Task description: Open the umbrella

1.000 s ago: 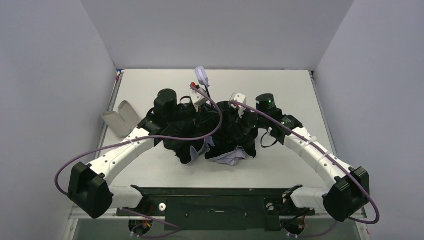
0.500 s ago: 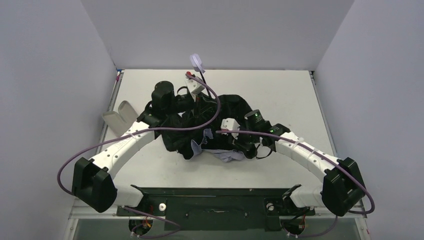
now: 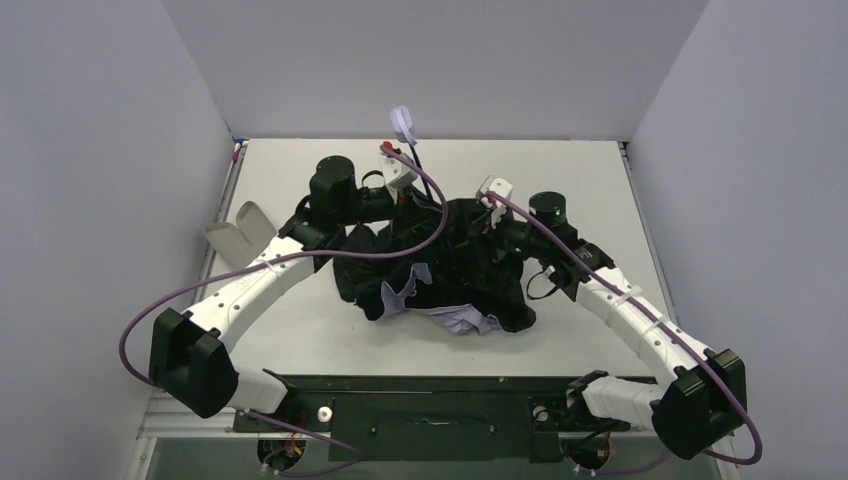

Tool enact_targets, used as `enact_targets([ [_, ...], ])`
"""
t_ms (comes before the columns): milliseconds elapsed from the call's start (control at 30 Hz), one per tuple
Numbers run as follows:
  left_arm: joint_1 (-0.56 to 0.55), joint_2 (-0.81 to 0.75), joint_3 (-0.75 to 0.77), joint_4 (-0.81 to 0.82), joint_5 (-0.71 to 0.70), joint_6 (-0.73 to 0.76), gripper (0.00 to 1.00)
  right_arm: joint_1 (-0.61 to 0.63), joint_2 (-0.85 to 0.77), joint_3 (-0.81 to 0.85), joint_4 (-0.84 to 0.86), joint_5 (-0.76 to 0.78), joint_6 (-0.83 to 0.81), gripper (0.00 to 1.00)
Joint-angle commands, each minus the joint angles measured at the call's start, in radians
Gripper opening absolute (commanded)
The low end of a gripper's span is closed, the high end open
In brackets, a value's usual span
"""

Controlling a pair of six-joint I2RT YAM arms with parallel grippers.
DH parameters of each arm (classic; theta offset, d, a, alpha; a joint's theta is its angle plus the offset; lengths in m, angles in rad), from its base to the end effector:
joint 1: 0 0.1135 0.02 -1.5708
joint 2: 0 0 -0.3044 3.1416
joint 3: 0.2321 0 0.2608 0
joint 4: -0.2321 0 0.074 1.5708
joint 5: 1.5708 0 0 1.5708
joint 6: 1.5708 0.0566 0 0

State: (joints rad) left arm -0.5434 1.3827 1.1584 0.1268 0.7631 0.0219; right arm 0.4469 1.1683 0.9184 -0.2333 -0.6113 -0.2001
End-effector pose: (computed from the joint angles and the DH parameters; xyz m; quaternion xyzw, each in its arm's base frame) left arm 0.2693 -0.2084 0.4034 0.4320 0.5904 -0.4272 0.5313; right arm 0.2277 0.1452 0.3330 -0.4070 0.7243 0.3163 0.4580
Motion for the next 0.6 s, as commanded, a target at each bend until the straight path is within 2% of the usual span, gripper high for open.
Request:
enact_targets([
  [0, -0.015, 0.011, 0.088, 0.017, 0.047, 0.016, 0.00, 0.078, 0.030, 0.037, 0.331, 0.003, 0.213, 0.63],
  [133, -0.022, 0.024, 0.105, -0.005, 0.049, 0.024, 0.00, 0.120, 0.106, 0.055, 0.449, 0.028, 0.292, 0.61],
  [200, -0.024, 0.025, 0.110, -0.010, 0.048, 0.024, 0.00, 0.123, 0.144, 0.060, 0.491, 0.035, 0.315, 0.57],
  [333, -0.024, 0.028, 0.115, -0.021, 0.035, 0.024, 0.00, 0.124, 0.200, 0.057, 0.518, 0.038, 0.311, 0.35],
  [400, -0.022, 0.024, 0.119, -0.028, 0.025, 0.028, 0.00, 0.122, 0.214, 0.046, 0.521, 0.038, 0.305, 0.15],
  [433, -0.019, 0.022, 0.122, -0.043, 0.012, 0.033, 0.09, 0.120, 0.216, 0.037, 0.532, 0.038, 0.307, 0.02],
  [467, -0.015, 0.010, 0.121, -0.050, 0.010, 0.035, 0.15, 0.117, 0.213, 0.033, 0.546, 0.039, 0.315, 0.00],
  [500, -0.002, -0.001, 0.109, -0.062, 0.012, 0.036, 0.33, 0.114, 0.210, 0.023, 0.556, 0.041, 0.327, 0.00],
  [533, 0.007, -0.023, 0.100, -0.066, 0.015, 0.033, 0.43, 0.111, 0.205, 0.018, 0.580, 0.044, 0.330, 0.00],
  [567, 0.030, -0.039, 0.074, -0.082, 0.025, 0.027, 0.58, 0.110, 0.202, 0.011, 0.592, 0.044, 0.336, 0.00],
])
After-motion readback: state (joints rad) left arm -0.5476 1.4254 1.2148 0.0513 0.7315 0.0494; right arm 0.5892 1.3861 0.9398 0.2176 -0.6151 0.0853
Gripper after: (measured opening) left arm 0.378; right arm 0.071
